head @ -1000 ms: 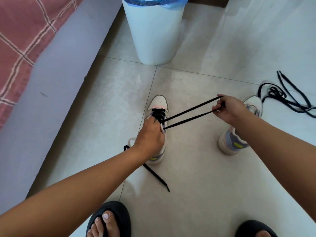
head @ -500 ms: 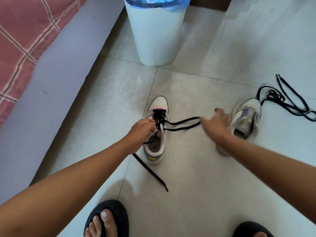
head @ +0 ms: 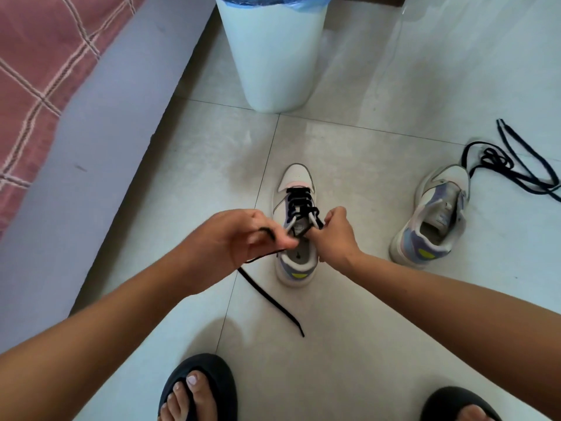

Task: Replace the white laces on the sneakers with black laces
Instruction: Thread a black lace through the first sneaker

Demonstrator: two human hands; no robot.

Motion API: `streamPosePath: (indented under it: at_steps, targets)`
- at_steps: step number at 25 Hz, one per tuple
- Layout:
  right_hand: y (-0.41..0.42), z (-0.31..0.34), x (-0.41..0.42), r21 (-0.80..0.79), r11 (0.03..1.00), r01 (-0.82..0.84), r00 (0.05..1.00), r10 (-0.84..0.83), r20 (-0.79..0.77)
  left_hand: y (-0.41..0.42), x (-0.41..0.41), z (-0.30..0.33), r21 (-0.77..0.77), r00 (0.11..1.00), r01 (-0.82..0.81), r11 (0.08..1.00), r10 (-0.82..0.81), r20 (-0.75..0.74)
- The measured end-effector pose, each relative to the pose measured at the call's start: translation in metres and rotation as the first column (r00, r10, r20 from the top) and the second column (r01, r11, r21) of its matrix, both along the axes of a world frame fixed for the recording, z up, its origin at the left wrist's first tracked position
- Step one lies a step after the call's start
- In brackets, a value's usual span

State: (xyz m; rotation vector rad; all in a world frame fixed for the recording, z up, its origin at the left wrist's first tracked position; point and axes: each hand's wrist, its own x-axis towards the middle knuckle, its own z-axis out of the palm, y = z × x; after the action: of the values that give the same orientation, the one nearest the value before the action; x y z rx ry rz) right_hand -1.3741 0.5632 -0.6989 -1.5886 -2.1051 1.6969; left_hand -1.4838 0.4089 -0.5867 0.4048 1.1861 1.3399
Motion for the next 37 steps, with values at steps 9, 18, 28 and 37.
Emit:
streamPosePath:
  at_steps: [9, 18, 28, 37]
  targets:
    - [0.010, 0.014, 0.003, -0.335, 0.941, 0.047, 0.998, -0.058, -0.022, -0.036, -0.031, -0.038, -0.844, 0.817, 0.125, 0.521, -0.537, -0.210]
    - [0.060, -0.007, 0.021, -0.573, 0.781, 0.247, 0.966, -0.245, 0.082, 0.055, 0.021, -0.057, -0.567, 0.240, -0.015, 0.824, -0.547, -0.802]
    - [0.064, 0.000, 0.007, -0.664, 0.684, 0.302, 0.844, -0.515, -0.147, 0.080, 0.012, -0.076, -0.656, 0.430, 0.023, 0.755, -0.599, -0.675]
    - [0.079, 0.012, 0.015, -0.696, 0.718, 0.007, 0.974, -0.162, -0.158, 0.075, 0.016, -0.073, -0.655, 0.727, -0.188, 0.732, -0.344, -0.594]
